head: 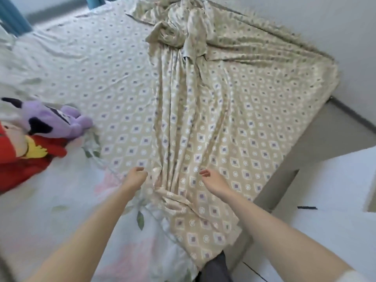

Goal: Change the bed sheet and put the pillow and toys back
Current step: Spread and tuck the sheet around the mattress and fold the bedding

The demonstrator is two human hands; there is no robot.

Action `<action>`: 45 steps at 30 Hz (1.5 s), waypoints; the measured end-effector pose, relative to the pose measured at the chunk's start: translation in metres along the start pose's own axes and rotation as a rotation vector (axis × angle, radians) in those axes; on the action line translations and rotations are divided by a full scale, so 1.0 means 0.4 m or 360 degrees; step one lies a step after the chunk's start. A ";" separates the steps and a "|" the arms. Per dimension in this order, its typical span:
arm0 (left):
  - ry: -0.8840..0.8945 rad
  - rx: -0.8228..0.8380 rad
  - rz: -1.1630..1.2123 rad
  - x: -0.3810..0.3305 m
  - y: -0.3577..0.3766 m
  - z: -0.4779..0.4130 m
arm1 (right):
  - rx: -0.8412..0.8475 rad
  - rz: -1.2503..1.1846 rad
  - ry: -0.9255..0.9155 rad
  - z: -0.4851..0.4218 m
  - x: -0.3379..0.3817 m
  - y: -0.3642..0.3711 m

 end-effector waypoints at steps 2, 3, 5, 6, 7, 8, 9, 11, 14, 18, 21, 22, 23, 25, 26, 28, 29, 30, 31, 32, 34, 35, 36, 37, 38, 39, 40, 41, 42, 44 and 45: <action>-0.0067 -0.0012 0.0090 -0.005 0.014 -0.056 | 0.0037 0.0072 0.0004 -0.080 0.018 -0.001; -0.0079 -0.0013 0.0102 -0.014 0.019 -0.068 | 0.0038 0.0086 0.0014 -0.098 0.023 -0.008; -0.0148 -0.0052 0.0137 -0.027 0.032 -0.142 | 0.0085 0.0141 0.0025 -0.194 0.036 -0.009; -0.0145 -0.0066 0.0135 -0.036 0.033 -0.148 | 0.0065 0.0157 0.0013 -0.198 0.039 -0.017; -0.0188 -0.0085 0.0161 -0.045 0.040 -0.198 | 0.0083 0.0169 0.0005 -0.256 0.049 -0.017; -0.0193 -0.0101 0.0153 -0.052 0.039 -0.205 | 0.0057 0.0185 -0.0016 -0.259 0.054 -0.026; -0.0202 -0.0123 0.0147 -0.066 0.045 -0.246 | 0.0058 0.0205 -0.0031 -0.300 0.063 -0.031; -0.0205 -0.0167 0.0138 -0.092 0.061 -0.322 | 0.0059 0.0238 -0.0029 -0.371 0.067 -0.038; -0.0217 -0.0220 0.0193 -0.120 0.091 -0.430 | 0.0049 0.0267 -0.0061 -0.470 0.076 -0.041; -0.0157 -0.0217 0.0161 -0.146 0.136 -0.535 | 0.0087 0.0283 -0.0101 -0.561 0.087 -0.026; -0.0108 -0.0177 0.0246 -0.166 0.160 -0.578 | 0.0090 0.0327 -0.0113 -0.594 0.088 -0.018; -0.0095 -0.0169 0.0295 -0.174 0.167 -0.590 | 0.0079 0.0324 -0.0108 -0.602 0.086 -0.018; -0.0087 -0.0178 0.0331 -0.179 0.171 -0.599 | 0.0078 0.0322 -0.0099 -0.607 0.083 -0.018; -0.0069 -0.0271 0.0329 -0.190 0.162 -0.610 | 0.0063 0.0322 -0.0105 -0.611 0.085 -0.020; -0.0065 -0.0357 0.0277 -0.195 0.147 -0.610 | 0.0047 0.0317 -0.0112 -0.610 0.089 -0.024; -0.0065 -0.0515 0.0141 -0.202 0.106 -0.604 | 0.0020 0.0310 -0.0126 -0.609 0.098 -0.031; -0.0047 -0.0573 0.0082 -0.207 0.081 -0.601 | 0.0009 0.0315 -0.0133 -0.607 0.106 -0.033; -0.0014 -0.0611 0.0015 -0.212 0.057 -0.597 | -0.0005 0.0323 -0.0147 -0.607 0.114 -0.035; 0.0021 -0.0638 -0.0064 -0.217 0.030 -0.592 | -0.0018 0.0337 -0.0159 -0.605 0.123 -0.035; 0.0046 -0.0675 -0.0152 -0.220 0.000 -0.587 | -0.0037 0.0353 -0.0172 -0.602 0.132 -0.033; 0.0043 -0.0763 -0.0321 -0.221 -0.071 -0.580 | -0.0084 0.0393 -0.0195 -0.597 0.159 -0.023; 0.0036 -0.0799 -0.0385 -0.222 -0.103 -0.577 | -0.0108 0.0404 -0.0197 -0.595 0.171 -0.018; 0.0037 -0.0835 -0.0422 -0.220 -0.138 -0.573 | -0.0116 0.0420 -0.0203 -0.592 0.185 -0.003; 0.0046 -0.0861 -0.0450 -0.216 -0.175 -0.569 | -0.0114 0.0443 -0.0211 -0.588 0.201 0.016; 0.0056 -0.0878 -0.0492 -0.220 -0.185 -0.571 | -0.0110 0.0467 -0.0215 -0.588 0.204 0.018; 0.0045 -0.0906 -0.0524 -0.207 -0.218 -0.564 | -0.0081 0.0495 -0.0238 -0.582 0.222 0.045; 0.0046 -0.0922 -0.0552 -0.202 -0.232 -0.561 | -0.0060 0.0499 -0.0250 -0.579 0.230 0.058; 0.0035 -0.0948 -0.0546 -0.187 -0.255 -0.555 | -0.0036 0.0506 -0.0262 -0.573 0.245 0.080; 0.0029 -0.0976 -0.0536 -0.175 -0.271 -0.549 | -0.0022 0.0513 -0.0271 -0.570 0.256 0.098; -0.0004 -0.1060 -0.0532 -0.148 -0.300 -0.535 | -0.0006 0.0557 -0.0303 -0.565 0.278 0.128; -0.0034 -0.1097 -0.0515 -0.125 -0.323 -0.527 | 0.0014 0.0583 -0.0328 -0.563 0.291 0.151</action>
Point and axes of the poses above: each hand's wrist, its own z-axis away from the middle knuckle, its own y-axis out of the palm, x = y × z, the point moved 10 cm from there along -z, towards the middle knuckle, and after that the axes turned 2 degrees about y, right-handed, at the moved point
